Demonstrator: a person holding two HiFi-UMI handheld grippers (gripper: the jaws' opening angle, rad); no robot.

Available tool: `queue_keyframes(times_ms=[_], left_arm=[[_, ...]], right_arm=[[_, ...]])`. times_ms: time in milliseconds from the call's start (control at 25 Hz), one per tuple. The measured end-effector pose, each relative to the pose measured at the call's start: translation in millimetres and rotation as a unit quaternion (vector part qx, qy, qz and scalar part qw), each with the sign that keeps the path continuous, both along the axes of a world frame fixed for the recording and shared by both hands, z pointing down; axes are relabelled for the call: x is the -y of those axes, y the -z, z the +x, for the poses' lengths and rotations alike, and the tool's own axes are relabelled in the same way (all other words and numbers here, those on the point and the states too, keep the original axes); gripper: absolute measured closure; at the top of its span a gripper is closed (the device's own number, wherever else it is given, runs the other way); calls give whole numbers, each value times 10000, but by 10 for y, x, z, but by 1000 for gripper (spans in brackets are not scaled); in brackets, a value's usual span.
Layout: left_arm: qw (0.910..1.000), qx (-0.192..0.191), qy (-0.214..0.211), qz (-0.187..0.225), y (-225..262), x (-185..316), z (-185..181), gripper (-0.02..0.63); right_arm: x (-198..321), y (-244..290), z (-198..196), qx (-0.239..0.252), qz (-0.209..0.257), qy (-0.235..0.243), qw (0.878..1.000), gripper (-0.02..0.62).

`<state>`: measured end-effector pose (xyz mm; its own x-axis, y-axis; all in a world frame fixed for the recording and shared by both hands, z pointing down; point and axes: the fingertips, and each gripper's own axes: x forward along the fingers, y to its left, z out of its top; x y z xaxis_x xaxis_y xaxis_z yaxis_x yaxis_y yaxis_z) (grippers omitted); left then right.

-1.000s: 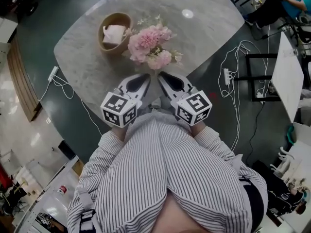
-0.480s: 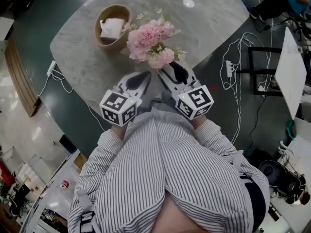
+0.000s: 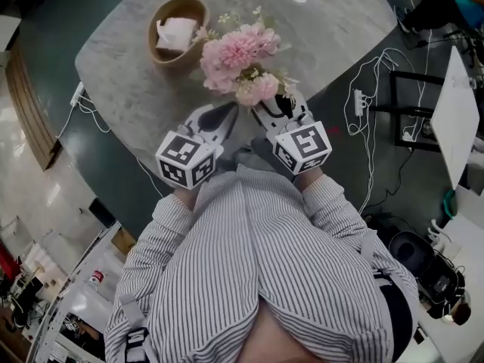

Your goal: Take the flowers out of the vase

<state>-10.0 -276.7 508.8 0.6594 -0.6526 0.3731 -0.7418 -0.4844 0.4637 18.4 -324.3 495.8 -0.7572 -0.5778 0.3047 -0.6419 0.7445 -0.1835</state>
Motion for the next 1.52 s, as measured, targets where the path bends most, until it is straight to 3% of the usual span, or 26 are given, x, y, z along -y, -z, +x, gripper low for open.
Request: queue_keyframes(times_ms=[320, 1120, 1240, 1320, 1520], left_arm=[[9998, 33, 85, -159, -135, 11, -22, 594], [9994, 22, 186, -286, -191, 65, 35, 594], [9994, 19, 211, -287, -189, 61, 20, 595], [9994, 12, 213, -270, -173, 36, 13, 594], [9994, -2, 225, -251, -142, 33, 22, 594]], right_arm=[[129, -117, -61, -267, 162, 103, 9995, 396], [250, -232, -250, 142, 70, 548, 9984, 399], [260, -228, -257, 33, 177, 516, 9985, 431], [240, -221, -262, -22, 248, 489, 9985, 487], [234, -179, -260, -87, 348, 489, 9982, 513]])
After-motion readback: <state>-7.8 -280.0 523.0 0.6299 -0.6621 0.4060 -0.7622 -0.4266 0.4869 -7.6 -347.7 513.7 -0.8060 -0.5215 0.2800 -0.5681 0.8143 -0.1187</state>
